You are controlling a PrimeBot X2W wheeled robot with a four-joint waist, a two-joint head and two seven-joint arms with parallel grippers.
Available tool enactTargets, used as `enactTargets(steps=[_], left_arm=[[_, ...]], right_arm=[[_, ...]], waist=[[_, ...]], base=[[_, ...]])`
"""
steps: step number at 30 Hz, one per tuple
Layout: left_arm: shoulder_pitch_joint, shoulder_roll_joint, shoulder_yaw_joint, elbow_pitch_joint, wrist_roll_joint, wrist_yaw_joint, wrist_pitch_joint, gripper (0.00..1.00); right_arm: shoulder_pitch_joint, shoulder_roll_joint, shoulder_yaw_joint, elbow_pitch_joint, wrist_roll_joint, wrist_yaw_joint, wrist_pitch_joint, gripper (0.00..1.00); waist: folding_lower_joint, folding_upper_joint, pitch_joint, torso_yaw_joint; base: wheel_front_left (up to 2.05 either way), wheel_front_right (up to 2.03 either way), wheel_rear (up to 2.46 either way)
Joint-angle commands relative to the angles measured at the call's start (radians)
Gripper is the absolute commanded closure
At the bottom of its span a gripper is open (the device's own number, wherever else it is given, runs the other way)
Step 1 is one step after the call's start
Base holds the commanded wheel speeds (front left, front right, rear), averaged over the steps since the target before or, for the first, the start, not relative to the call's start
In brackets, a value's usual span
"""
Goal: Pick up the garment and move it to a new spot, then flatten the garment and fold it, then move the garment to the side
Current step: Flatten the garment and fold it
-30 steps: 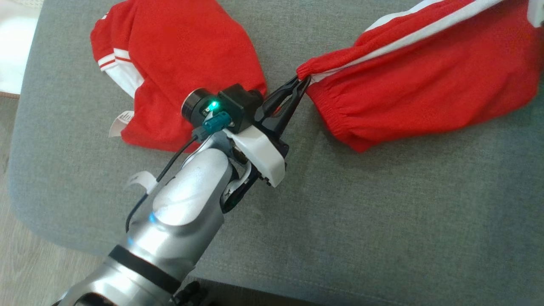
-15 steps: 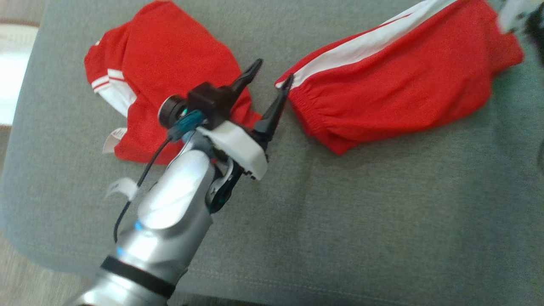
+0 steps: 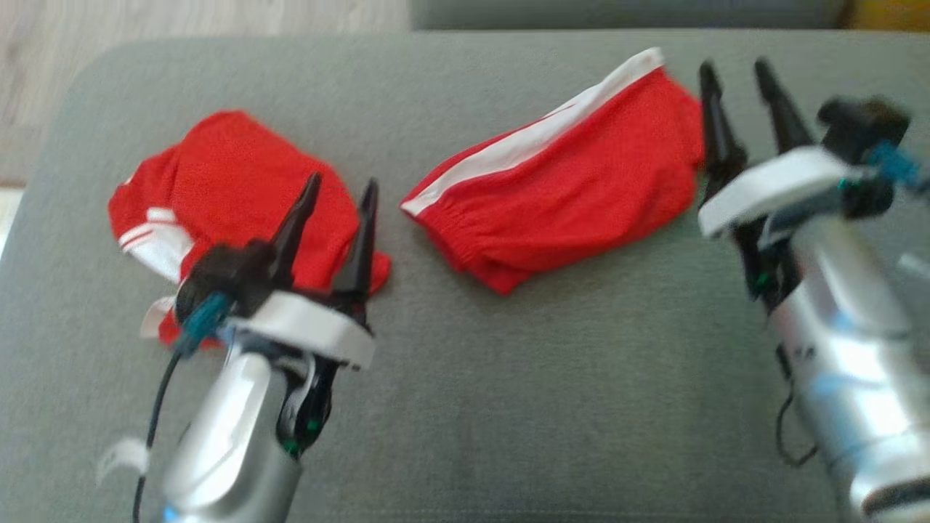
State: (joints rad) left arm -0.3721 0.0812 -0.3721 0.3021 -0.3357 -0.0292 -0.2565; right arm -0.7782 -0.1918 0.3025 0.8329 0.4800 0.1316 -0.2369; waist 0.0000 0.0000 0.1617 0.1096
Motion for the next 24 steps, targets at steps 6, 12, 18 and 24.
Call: enactTargets(steps=[6,12,18,24], left_arm=[[0.129,0.006,0.115,-0.12,0.03,0.002,-0.005,0.0],[0.254,-0.015,0.156,-0.18,0.07,-0.014,-0.005,0.0],[0.342,-0.027,0.171,-0.208,0.092,-0.033,-0.005,0.0],[0.355,-0.03,0.177,-0.217,0.094,-0.043,-0.005,0.0]], right_arm=[[0.217,0.097,-0.102,-0.211,-0.119,-0.001,-0.024,0.0],[0.435,0.14,-0.175,-0.372,-0.196,-0.001,-0.025,0.0],[0.564,0.141,-0.154,-0.449,-0.132,-0.001,-0.025,0.0],[0.598,0.141,-0.154,-0.47,-0.143,-0.001,-0.025,0.0]], waist=[[0.0,0.0,-0.108,-0.118],[0.0,0.0,-0.14,-0.156],[0.0,0.0,-0.151,-0.163],[0.0,0.0,-0.151,-0.155]], base=[[0.0,0.0,0.0],[0.0,0.0,0.0],[0.0,0.0,0.0],[0.0,0.0,0.0]])
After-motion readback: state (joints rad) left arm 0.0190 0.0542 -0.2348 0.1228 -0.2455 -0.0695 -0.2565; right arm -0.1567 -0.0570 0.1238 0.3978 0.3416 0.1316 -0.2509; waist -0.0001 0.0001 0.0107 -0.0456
